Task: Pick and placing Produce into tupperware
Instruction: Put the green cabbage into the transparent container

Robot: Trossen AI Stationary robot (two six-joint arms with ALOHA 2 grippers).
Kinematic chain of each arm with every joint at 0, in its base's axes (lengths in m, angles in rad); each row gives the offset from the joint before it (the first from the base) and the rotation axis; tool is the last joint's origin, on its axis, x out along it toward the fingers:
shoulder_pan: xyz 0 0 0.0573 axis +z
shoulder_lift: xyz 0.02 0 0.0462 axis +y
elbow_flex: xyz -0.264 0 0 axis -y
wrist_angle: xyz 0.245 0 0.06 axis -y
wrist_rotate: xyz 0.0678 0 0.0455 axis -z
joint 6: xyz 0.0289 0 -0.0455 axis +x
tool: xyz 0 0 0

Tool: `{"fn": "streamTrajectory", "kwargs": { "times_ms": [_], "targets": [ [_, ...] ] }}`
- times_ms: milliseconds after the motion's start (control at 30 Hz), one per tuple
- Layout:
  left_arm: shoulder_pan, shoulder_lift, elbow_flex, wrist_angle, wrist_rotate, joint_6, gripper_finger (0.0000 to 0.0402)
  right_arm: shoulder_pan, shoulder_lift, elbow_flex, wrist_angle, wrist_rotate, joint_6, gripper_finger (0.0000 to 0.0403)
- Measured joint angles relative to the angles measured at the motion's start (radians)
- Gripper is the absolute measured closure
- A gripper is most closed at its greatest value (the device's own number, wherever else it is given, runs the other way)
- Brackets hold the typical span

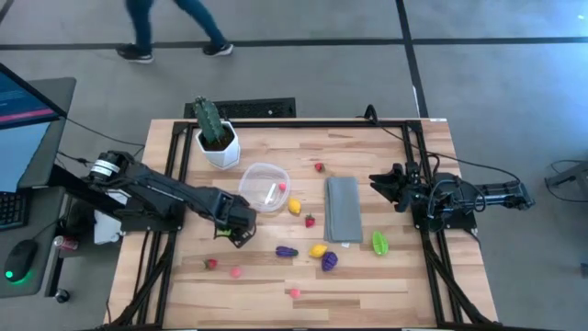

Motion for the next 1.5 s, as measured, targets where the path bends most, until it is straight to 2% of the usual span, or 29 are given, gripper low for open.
{"fn": "streamTrajectory", "kwargs": {
  "times_ms": [333, 867, 1167, 1333, 1500],
  "targets": [
    [0.027, 0.0, 0.156, -0.008, -0.148, 0.124, 0.0146, 0.0, 0.0, 0.0, 0.0, 0.0, 0.013, 0.0164],
    [0.204, 0.0, 0.164, 0.004, -0.259, 0.34, 0.0146, 0.001, 0.0, 0.0, 0.0, 0.0, 0.045, 0.0164],
    [0.348, 0.0, 0.164, 0.09, -0.254, 0.49, 0.0146, 0.001, 0.0, 0.0, 0.0, 0.0, 0.045, 0.0164],
    [0.413, 0.01, 0.161, 0.156, -0.207, 0.553, 0.0156, 0.001, 0.0, 0.0, 0.0, 0.0, 0.044, 0.0164],
    [0.43, 0.052, 0.136, 0.222, -0.145, 0.58, 0.0168, 0.001, 0.0, 0.0, -0.001, 0.0, 0.044, 0.0164]
  ]
}}
